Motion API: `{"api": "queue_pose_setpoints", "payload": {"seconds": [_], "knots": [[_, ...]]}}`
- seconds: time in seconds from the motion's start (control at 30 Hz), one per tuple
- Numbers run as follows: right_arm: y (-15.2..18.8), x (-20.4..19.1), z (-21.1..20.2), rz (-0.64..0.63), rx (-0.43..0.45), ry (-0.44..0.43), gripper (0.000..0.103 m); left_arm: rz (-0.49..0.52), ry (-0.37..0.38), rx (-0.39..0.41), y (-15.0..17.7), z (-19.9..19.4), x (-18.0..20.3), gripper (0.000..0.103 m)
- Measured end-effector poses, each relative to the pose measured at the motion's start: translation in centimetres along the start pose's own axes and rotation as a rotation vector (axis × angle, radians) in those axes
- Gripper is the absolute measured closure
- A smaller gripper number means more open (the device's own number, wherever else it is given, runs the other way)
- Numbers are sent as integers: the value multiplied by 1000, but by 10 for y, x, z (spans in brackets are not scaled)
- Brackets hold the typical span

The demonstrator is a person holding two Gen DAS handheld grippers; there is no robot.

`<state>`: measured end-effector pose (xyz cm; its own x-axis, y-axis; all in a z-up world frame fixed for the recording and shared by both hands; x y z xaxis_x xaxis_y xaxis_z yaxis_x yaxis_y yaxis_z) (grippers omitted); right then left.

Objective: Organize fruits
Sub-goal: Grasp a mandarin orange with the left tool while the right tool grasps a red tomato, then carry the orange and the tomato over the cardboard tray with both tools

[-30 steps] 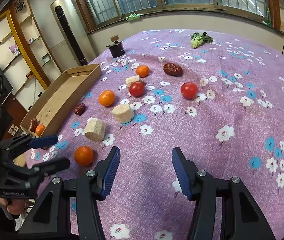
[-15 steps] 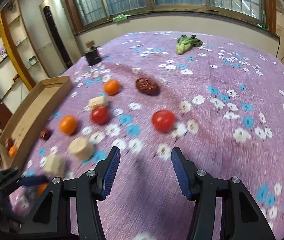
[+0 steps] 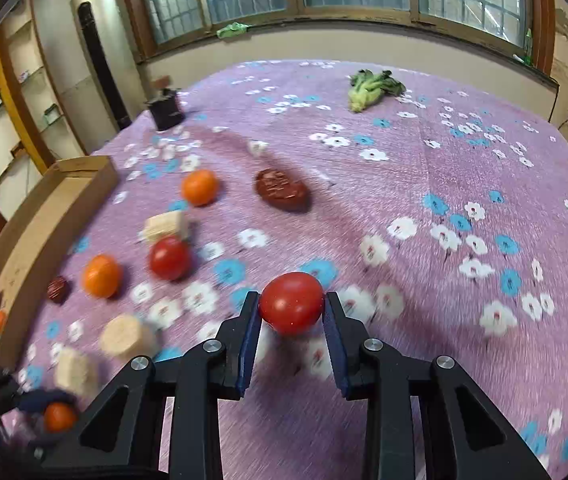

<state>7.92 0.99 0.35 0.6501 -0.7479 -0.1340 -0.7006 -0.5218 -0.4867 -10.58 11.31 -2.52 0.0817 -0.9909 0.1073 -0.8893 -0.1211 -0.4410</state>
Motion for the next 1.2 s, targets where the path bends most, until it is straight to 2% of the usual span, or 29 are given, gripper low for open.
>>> {"api": "queue_pose_setpoints", "payload": {"seconds": [0.13, 0.53, 1.2], "knots": [[16, -14, -17, -2, 6, -55, 71, -17, -8, 17, 3, -11, -7, 75], [45, -66, -61, -67, 38, -148, 71, -64, -69, 71, 15, -44, -27, 75], [52, -130, -63, -171, 20, -208, 71, -137, -104, 131, 31, -77, -65, 75]]}}
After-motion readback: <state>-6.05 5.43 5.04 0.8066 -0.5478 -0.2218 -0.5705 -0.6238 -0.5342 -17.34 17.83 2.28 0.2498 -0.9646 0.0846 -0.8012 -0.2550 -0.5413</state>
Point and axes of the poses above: each gripper's, at about its wrist camera, not at the fingertips, and z roughly the way its jaws point, x to its right, y to its underside, the point moved 1 cm from there along z, roughly the way its jaws point, and after that the axes turned 9 degrees about -x, right-handed, at the moved point
